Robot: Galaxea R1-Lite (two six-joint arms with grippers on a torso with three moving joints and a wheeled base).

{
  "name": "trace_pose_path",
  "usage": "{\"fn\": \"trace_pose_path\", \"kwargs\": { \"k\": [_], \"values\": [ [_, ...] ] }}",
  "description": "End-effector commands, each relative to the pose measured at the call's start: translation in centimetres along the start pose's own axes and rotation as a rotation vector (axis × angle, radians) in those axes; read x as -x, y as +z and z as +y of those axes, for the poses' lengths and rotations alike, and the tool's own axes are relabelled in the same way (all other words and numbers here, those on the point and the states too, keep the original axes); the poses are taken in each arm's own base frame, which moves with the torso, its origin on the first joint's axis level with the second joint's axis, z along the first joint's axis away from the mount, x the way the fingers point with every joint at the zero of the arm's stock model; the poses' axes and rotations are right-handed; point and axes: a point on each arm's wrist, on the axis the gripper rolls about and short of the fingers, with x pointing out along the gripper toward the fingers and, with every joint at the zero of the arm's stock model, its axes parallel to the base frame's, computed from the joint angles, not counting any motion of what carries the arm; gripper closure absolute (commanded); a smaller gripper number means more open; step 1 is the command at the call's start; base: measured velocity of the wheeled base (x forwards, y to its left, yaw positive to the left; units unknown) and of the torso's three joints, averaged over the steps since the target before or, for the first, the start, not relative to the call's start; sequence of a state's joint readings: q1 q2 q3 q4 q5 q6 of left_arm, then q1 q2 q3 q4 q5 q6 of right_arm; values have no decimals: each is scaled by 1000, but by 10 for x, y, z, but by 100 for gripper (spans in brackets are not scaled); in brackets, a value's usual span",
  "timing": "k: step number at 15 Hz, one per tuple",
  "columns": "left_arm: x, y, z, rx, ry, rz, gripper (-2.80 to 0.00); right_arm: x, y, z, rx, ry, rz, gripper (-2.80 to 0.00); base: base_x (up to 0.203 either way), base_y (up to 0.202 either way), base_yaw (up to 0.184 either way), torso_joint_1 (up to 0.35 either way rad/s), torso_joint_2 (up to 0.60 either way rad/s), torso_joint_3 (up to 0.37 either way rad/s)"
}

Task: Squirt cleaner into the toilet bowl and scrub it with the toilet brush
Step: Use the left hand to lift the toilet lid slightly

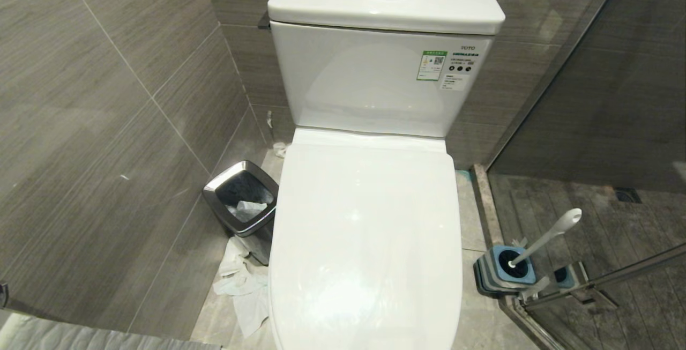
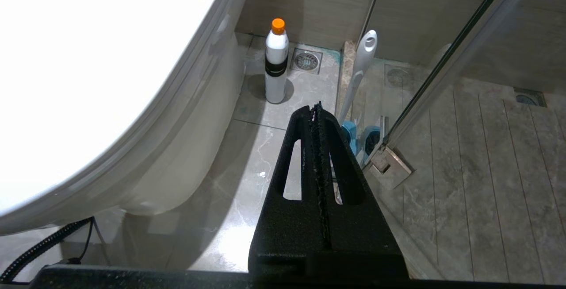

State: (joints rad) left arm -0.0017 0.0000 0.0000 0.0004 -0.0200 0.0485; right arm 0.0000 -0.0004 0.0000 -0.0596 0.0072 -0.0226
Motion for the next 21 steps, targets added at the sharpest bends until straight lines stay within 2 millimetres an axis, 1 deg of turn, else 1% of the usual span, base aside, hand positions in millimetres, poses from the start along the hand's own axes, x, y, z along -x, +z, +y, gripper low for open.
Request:
{"fn": "trace_pose_path", "kwargs": {
  "k": [1, 11, 14, 15, 17, 19, 21],
  "values": [
    [0, 0, 0, -1, 0, 3, 0, -2, -7, 0, 0, 1, 25, 0, 0, 0, 0, 0, 0, 0],
    [0, 0, 0, -17, -4, 6, 0, -2, -7, 0, -4, 1, 25, 0, 0, 0, 0, 0, 0, 0],
    [4, 10, 0, -36, -13, -15, 0, -2, -7, 0, -3, 1, 25, 0, 0, 0, 0, 0, 0, 0],
    [7, 17, 0, -37, -12, -17, 0, -2, -7, 0, -6, 1, 25, 0, 0, 0, 0, 0, 0, 0],
    [14, 43, 2, -51, -13, 0, 0, -2, -7, 0, -6, 1, 24, 0, 0, 0, 0, 0, 0, 0],
    [7, 70, 3, -75, -20, 67, 0, -2, -7, 0, -6, 1, 23, 0, 0, 0, 0, 0, 0, 0],
    [-8, 103, 5, -87, -25, 103, 0, -2, -7, 0, -6, 0, 24, 0, 0, 0, 0, 0, 0, 0]
  ]
}}
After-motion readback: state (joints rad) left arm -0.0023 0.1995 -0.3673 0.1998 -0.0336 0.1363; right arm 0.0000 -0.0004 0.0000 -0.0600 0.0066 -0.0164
